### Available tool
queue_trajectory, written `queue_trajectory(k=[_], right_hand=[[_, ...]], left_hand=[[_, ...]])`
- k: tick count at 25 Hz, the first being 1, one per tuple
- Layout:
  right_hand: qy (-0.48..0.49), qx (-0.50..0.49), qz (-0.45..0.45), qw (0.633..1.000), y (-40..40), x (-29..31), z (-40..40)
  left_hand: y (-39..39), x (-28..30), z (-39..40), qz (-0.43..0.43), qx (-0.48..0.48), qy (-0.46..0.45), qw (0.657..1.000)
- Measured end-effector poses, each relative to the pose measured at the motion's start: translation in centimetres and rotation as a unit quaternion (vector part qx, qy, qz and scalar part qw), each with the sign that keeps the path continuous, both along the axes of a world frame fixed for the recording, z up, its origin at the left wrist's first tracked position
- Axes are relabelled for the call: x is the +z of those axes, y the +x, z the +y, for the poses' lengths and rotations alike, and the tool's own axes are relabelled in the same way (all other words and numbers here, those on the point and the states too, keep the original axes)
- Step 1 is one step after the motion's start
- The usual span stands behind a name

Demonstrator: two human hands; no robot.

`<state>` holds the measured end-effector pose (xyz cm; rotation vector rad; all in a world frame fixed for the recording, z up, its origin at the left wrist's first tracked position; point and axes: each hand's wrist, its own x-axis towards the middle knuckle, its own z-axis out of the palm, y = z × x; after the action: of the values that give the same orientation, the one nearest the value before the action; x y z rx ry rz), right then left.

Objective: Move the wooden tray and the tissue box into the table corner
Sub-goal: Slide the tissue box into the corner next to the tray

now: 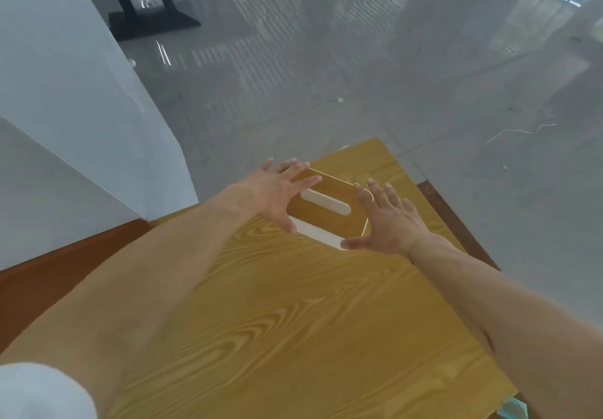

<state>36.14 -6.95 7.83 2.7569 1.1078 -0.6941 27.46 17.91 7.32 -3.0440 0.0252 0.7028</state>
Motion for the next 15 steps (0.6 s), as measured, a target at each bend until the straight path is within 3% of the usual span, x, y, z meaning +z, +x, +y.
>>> queue_trajectory(k=[4,8,15], right_hand=[[-0.002,0.016,0.026,1.0,1.4,-2.6,2.4],[0.03,0.029,0.003,0.999,1.4,-4.3,2.8],[0.001,0.084,-0.017,0.996,1.0,-2.4,2.4]], left_hand=[[4.0,-2.0,0.6,0.045,-0.035,0.024,0.998],[4.5,-3.0,0.9,0.036,-0.035,-0.022,0.998],[1.4,-1.6,-1.7,0.032,0.012,-0.035,0.999]])
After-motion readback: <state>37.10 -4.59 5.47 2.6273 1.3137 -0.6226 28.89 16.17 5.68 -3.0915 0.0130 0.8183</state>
